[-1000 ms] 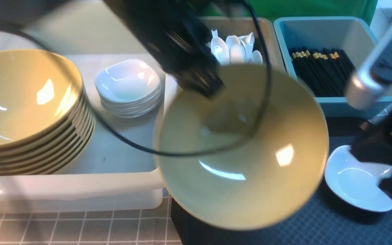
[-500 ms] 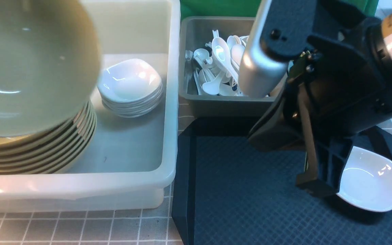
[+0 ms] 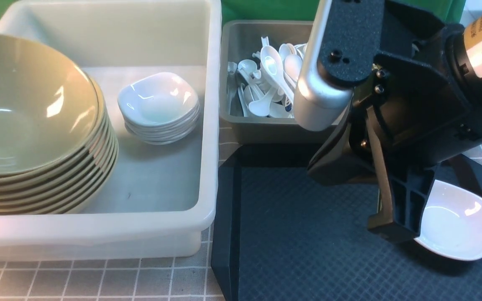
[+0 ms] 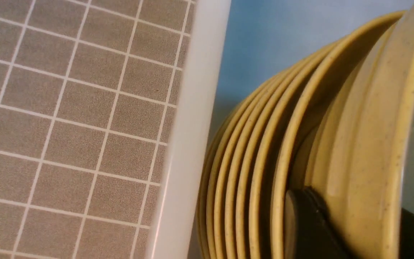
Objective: On grey table put chopsticks spoon bowls plates into blue grey white boxes.
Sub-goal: 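Place the tan bowl onto the bowl stack in the left bin with the left gripper, then grasp the small white bowl on the black tray by its rim with the left gripper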
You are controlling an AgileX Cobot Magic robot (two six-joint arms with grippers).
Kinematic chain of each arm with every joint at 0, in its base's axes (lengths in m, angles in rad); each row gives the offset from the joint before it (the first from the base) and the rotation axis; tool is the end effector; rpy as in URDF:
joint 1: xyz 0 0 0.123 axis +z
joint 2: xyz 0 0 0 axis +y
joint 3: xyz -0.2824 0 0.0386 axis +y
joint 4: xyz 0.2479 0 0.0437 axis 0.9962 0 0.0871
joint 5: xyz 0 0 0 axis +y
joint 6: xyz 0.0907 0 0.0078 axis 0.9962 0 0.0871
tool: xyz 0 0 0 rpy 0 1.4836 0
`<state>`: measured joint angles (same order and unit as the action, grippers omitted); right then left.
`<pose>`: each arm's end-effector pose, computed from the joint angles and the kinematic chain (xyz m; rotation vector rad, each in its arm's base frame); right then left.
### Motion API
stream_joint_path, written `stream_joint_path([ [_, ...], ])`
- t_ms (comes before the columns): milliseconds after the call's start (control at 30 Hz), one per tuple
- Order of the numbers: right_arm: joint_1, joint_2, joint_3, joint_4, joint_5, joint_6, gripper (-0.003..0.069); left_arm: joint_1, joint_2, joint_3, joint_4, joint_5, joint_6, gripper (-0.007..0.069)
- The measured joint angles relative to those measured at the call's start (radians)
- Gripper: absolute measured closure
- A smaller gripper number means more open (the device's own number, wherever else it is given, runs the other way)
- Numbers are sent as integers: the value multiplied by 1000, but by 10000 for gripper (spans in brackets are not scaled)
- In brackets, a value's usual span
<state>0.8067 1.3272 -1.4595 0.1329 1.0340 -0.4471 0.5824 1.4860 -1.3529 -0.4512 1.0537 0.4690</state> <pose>0.1804 0.2032 0.4168 -1.3866 1.9605 0.3376 0.2759 0.1404 0.3448 -0.3065 2.4966 -0.1899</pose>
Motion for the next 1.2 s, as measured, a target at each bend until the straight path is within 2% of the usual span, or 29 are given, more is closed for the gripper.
stream_joint_path([
  [33, 0, 0, 0, -1, -1, -8, 659, -5, 1, 0, 1, 0, 3, 400],
  [100, 0, 0, 0, -1, -6, -16, 659, -7, -2, 0, 2, 0, 3, 344],
  [133, 0, 0, 0, -1, -16, -21, 659, -9, -11, 0, 0, 1, 4, 281],
  [267, 0, 0, 0, -2, -66, -29, 659, -8, -61, -8, 33, -11, 11, 159],
  [400, 0, 0, 0, -2, -86, -38, 659, -8, -121, -64, 60, -8, 15, 112],
  [567, 0, 0, 0, -25, -85, -40, 659, -30, -193, -166, 66, 61, -15, 131],
  [667, 0, 0, 0, -70, -65, -7, 659, -167, -239, -207, 41, 98, -23, 207],
  [733, -5, 0, 0, -106, -39, 53, 659, -312, -256, -216, 23, 113, -10, 291],
  [800, -47, -3, 0, -169, 45, 176, 659, -552, -243, -216, 26, 118, 7, 411],
  [833, -52, -3, 0, -169, 45, 176, 659, -571, -237, -216, 28, 118, 10, 432],
  [867, -67, -8, 0, -180, 71, 200, 659, -715, -202, -216, 55, 113, 15, 514],
  [933, -126, -30, 4, -194, 117, 241, 659, -876, -134, -216, 103, 94, 15, 590],
  [1000, -186, -80, 29, -204, 128, 278, 657, -1014, -47, -216, 143, 64, 10, 621],
  [1033, -231, -135, 62, -208, 129, 306, 657, -1039, -28, -216, 148, 55, 8, 624],
  [1100, -247, -157, 72, -208, 129, 312, 656, -1132, 51, -216, 161, 28, 1, 631],
  [1167, -321, -292, 171, -212, 131, 331, 655, -1247, 159, -220, 164, -20, -7, 634],
  [1200, -332, -308, 183, -212, 131, 334, 655, -1264, 179, -223, 164, -27, -8, 634],
])
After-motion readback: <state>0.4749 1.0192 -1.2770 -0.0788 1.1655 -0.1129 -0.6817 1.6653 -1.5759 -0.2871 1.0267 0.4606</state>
